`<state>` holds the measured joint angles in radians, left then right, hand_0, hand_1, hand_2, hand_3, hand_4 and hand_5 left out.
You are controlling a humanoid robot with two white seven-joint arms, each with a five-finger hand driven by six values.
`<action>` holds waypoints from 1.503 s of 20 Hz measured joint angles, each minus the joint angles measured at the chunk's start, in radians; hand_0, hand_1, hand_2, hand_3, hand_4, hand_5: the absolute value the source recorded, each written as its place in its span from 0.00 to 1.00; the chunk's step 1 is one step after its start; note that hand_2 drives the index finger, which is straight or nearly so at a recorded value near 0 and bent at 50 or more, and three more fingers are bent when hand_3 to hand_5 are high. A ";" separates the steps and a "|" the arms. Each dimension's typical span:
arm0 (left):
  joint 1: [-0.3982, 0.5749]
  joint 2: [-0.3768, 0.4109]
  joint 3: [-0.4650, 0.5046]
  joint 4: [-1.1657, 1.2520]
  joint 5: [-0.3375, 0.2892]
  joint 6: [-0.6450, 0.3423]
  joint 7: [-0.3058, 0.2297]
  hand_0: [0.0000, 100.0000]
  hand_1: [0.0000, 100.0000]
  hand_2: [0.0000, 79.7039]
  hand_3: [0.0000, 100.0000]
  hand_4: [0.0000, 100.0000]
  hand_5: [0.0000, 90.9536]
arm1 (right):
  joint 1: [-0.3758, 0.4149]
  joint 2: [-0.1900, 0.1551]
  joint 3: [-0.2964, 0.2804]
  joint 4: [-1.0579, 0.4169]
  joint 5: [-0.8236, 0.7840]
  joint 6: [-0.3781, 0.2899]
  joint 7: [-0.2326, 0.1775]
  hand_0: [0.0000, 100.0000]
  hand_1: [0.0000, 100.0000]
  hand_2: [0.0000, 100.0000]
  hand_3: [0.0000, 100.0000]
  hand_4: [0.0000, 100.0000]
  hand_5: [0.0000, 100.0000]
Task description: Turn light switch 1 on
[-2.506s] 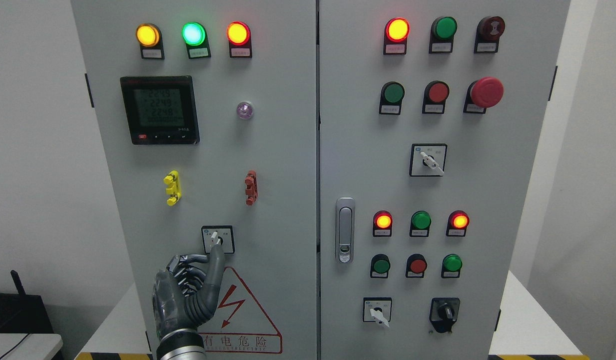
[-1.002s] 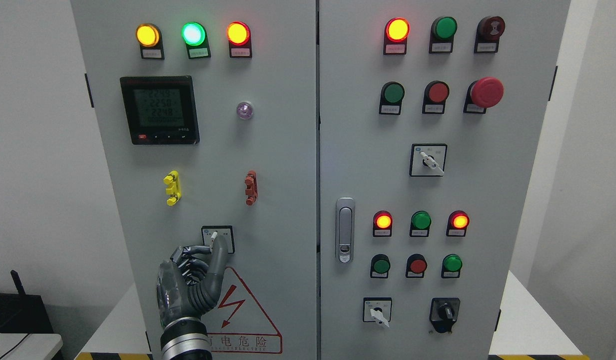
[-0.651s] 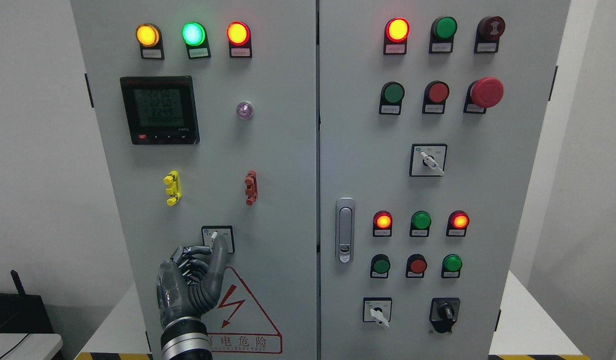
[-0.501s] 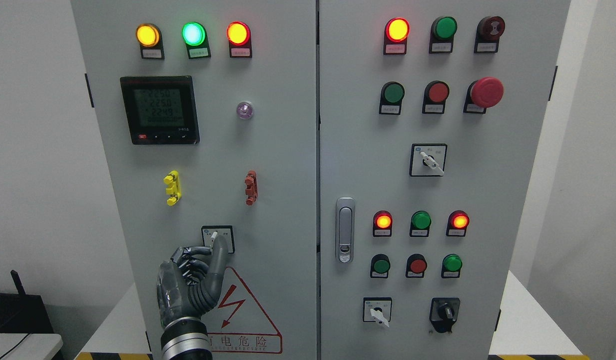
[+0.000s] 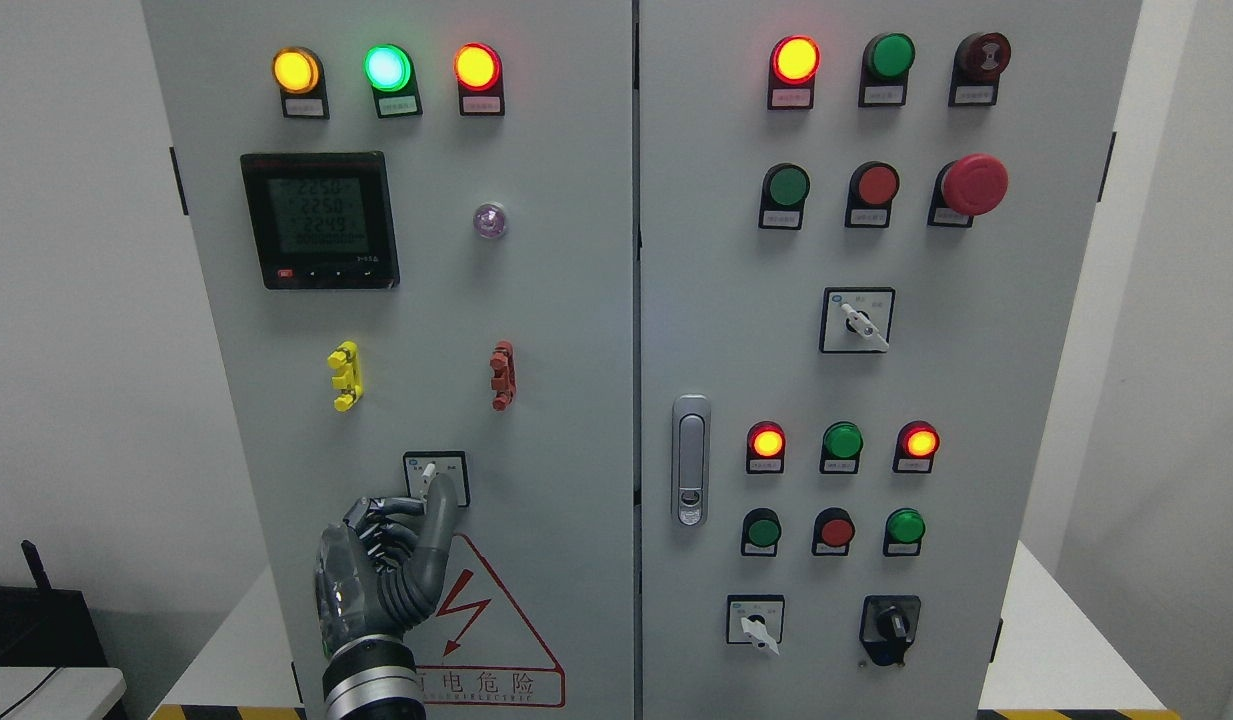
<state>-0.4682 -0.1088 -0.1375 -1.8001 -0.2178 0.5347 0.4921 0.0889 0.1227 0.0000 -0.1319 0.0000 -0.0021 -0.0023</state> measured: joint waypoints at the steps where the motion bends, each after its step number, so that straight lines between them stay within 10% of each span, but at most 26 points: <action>1: -0.001 0.000 0.000 0.000 0.000 0.001 0.000 0.11 0.41 0.68 0.89 0.91 0.94 | 0.000 0.000 0.000 0.000 0.000 0.000 0.000 0.12 0.39 0.00 0.00 0.00 0.00; 30: -0.026 -0.002 -0.001 0.008 -0.002 0.026 0.007 0.15 0.40 0.71 0.90 0.92 0.94 | 0.000 0.000 0.000 0.000 0.000 0.000 0.000 0.12 0.39 0.00 0.00 0.00 0.00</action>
<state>-0.4938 -0.1103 -0.1381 -1.7923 -0.2197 0.5605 0.4987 0.0889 0.1227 0.0000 -0.1319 0.0000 -0.0021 -0.0023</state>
